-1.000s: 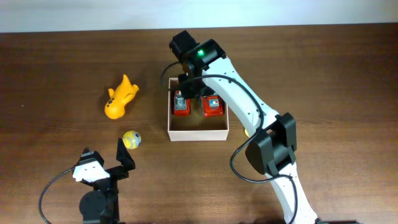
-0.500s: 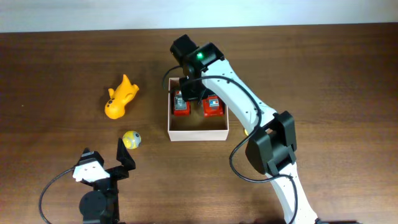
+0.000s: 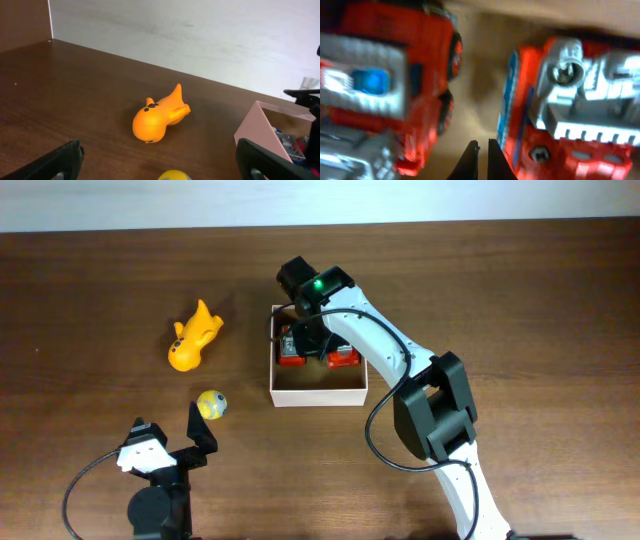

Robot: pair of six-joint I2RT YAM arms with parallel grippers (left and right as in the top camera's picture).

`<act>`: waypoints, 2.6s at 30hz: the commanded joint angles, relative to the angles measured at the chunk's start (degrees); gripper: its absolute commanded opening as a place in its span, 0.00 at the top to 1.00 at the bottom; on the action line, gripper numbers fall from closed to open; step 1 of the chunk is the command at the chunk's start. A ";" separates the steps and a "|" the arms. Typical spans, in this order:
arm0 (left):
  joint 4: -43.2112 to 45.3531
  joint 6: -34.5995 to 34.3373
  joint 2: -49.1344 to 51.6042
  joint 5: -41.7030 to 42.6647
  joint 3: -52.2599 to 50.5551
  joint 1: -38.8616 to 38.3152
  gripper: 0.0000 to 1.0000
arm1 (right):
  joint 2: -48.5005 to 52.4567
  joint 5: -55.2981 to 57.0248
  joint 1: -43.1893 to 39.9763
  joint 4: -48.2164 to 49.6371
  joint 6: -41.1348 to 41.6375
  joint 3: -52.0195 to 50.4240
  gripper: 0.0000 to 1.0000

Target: Pack container

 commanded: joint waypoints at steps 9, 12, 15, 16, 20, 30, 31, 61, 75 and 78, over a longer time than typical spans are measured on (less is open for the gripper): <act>0.17 1.14 -0.28 0.42 -0.35 0.24 0.01 | 0.20 -0.55 0.02 4.81 -3.78 -0.35 0.95; 0.15 1.14 -0.28 0.42 -0.35 0.24 0.01 | 1.01 -0.57 0.04 4.72 -4.22 -0.35 0.95; 0.15 1.14 -0.28 0.42 -0.35 0.24 0.01 | 1.75 -0.70 0.04 4.66 -4.87 -0.35 0.95; 0.15 1.14 -0.28 0.42 -0.35 0.24 0.01 | 1.92 -0.72 0.04 4.66 -4.87 -0.35 0.95; 0.15 1.14 -0.28 0.42 -0.33 0.24 0.01 | 2.14 0.55 0.02 4.66 -6.23 -0.35 0.95; 0.17 1.14 -0.28 0.42 -0.35 0.24 0.01 | 2.14 4.33 0.02 4.04 -8.07 -0.35 0.96; 0.15 1.14 -0.28 0.42 -0.35 0.24 0.01 | 2.14 4.79 0.02 4.02 -8.07 -0.35 0.96; 0.15 1.14 -0.28 0.42 -0.35 0.24 0.01 | 2.14 10.03 -1.53 2.82 -8.07 -0.35 0.96; 0.15 1.14 -0.28 0.42 -0.35 0.24 0.01 | 2.10 -3.17 -1.42 0.13 -8.50 11.02 0.86; 0.15 1.14 -0.28 0.42 -0.35 0.24 0.01 | 2.10 -3.13 -1.42 -3.87 -8.72 15.74 0.80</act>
